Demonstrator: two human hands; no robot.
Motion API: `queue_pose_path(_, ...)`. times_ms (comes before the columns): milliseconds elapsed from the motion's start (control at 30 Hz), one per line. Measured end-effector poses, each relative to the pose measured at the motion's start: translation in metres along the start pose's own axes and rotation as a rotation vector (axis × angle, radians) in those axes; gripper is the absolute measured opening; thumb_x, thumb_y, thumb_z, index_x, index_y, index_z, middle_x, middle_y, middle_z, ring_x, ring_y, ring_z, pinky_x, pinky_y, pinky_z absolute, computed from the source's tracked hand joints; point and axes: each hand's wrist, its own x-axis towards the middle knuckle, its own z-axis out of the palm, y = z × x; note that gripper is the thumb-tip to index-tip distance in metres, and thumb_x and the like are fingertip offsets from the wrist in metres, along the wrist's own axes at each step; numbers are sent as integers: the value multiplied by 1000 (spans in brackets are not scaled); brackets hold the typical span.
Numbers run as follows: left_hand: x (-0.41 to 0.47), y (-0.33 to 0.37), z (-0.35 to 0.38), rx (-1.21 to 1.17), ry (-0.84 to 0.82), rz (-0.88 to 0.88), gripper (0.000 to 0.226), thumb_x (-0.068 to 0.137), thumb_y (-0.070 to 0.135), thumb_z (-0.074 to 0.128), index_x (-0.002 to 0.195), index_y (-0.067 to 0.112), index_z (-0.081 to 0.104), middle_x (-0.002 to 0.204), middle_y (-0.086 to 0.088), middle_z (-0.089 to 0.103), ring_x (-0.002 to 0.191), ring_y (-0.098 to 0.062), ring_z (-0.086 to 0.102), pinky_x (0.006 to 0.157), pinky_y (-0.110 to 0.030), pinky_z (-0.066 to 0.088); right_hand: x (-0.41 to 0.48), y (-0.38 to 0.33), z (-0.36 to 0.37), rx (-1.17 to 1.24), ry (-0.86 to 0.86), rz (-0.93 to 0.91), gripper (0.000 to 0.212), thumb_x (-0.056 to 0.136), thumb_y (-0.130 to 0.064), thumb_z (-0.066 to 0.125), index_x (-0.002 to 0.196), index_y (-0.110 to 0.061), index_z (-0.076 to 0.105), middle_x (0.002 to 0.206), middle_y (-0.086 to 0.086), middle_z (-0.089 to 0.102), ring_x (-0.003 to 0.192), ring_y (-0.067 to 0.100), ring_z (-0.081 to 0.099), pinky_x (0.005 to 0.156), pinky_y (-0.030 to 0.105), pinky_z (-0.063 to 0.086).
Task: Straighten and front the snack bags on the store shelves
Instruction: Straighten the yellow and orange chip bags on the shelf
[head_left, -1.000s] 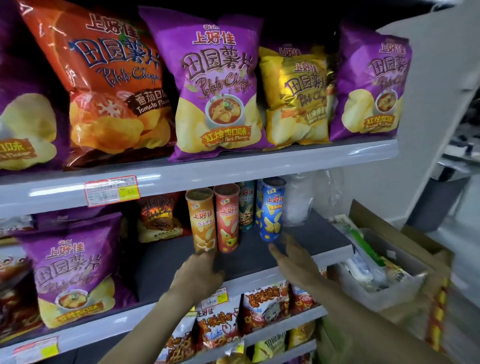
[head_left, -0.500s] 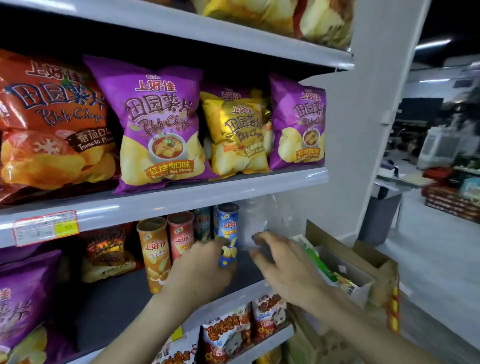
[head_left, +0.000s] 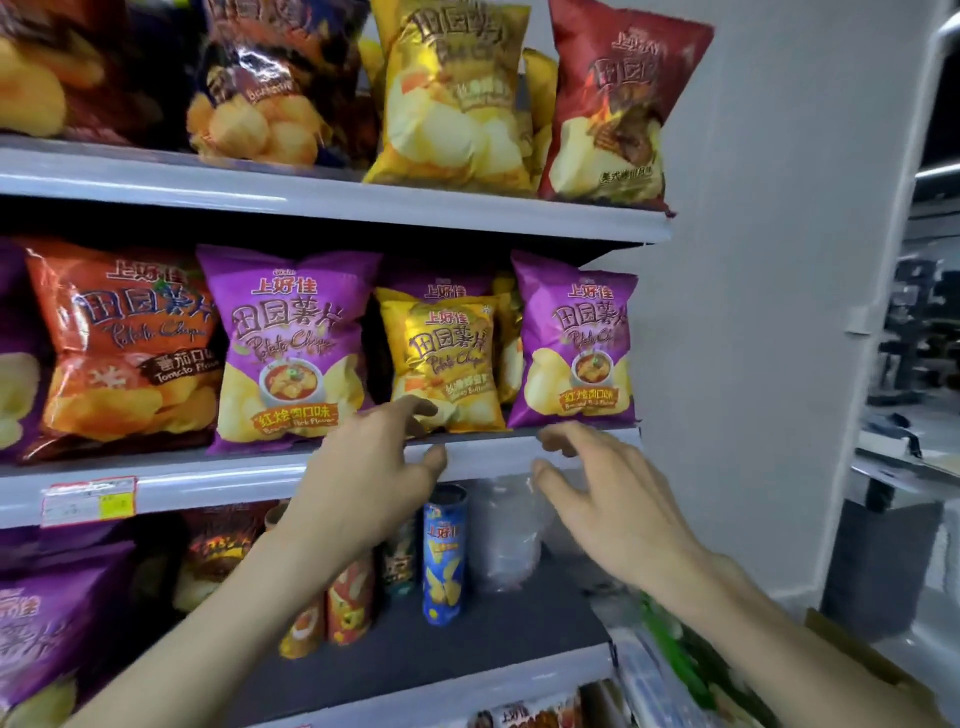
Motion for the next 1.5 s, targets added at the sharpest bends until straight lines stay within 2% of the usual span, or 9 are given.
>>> queue_pose_path(133, 18, 11, 8, 43, 93, 0, 63, 88, 44, 65, 147, 28, 50, 131, 0, 63, 109, -31, 65, 83, -44, 56, 20, 19, -10, 10, 42, -39, 40, 100, -51, 54, 138, -37, 53, 140, -16, 59, 128, 12, 56, 100, 39, 51)
queue_pose_path(300, 49, 23, 22, 39, 122, -107, 100, 89, 36, 76, 166, 17, 15, 159, -15, 30, 143, -41, 38, 113, -54, 39, 48, 38, -14, 82, 123, -37, 47, 98, -43, 61, 142, -34, 47, 144, -14, 52, 129, 14, 53, 97, 37, 50)
queue_pose_path(400, 64, 28, 33, -46, 48, -232, 109, 92, 40, 75, 168, 18, 1, 167, -18, 14, 148, -48, 32, 119, -54, 31, 68, 53, -11, 165, 175, 31, 57, 93, -39, 68, 143, -31, 42, 140, -9, 48, 129, 17, 51, 101, 40, 51)
queue_pose_path(633, 93, 26, 49, -281, 92, -388, 130, 84, 49, 83, 167, 19, -12, 165, -27, 21, 144, -51, 38, 119, -54, 34, 106, 85, -12, 379, 168, 221, 84, 89, -40, 76, 157, -18, 31, 158, 5, 39, 145, 25, 41, 116, 40, 38)
queue_pose_path(967, 124, 17, 55, -383, 200, -469, 147, 64, 63, 93, 166, 15, -1, 156, -23, 42, 137, -46, 50, 113, -52, 44, 137, 115, -12, 707, 22, 373, 131, 62, -72, 85, 163, -26, 16, 153, 6, 54, 136, 26, 56, 117, 52, 42)
queue_pose_path(1100, 127, 17, 61, -416, 250, -426, 154, 56, 62, 98, 166, 17, 0, 155, -18, 46, 135, -42, 53, 111, -53, 47, 141, 119, -12, 751, -4, 342, 131, 60, -69, 86, 162, -23, 18, 150, 6, 56, 131, 26, 60, 114, 53, 46)
queue_pose_path(1233, 124, 24, 67, -402, 324, -332, 153, 51, 62, 99, 166, 19, 8, 154, -13, 49, 135, -37, 55, 109, -54, 48, 144, 122, -8, 772, -11, 313, 117, 74, -54, 89, 162, -19, 21, 144, 4, 61, 126, 24, 64, 113, 51, 48)
queue_pose_path(1400, 111, 31, 62, -441, 447, -143, 144, 40, 73, 93, 159, 32, 23, 146, 1, 55, 130, -27, 60, 105, -55, 53, 142, 131, -10, 769, -3, 304, 129, 59, -64, 91, 160, -20, 26, 139, 2, 64, 124, 22, 64, 113, 48, 48)
queue_pose_path(1500, 99, 36, 54, -487, 505, -8, 129, 47, 64, 97, 154, 31, 34, 141, 4, 57, 128, -20, 60, 105, -49, 54, 140, 135, -10, 809, -29, 312, 110, 77, -45, 91, 160, -18, 25, 138, 6, 65, 122, 22, 65, 110, 44, 50)
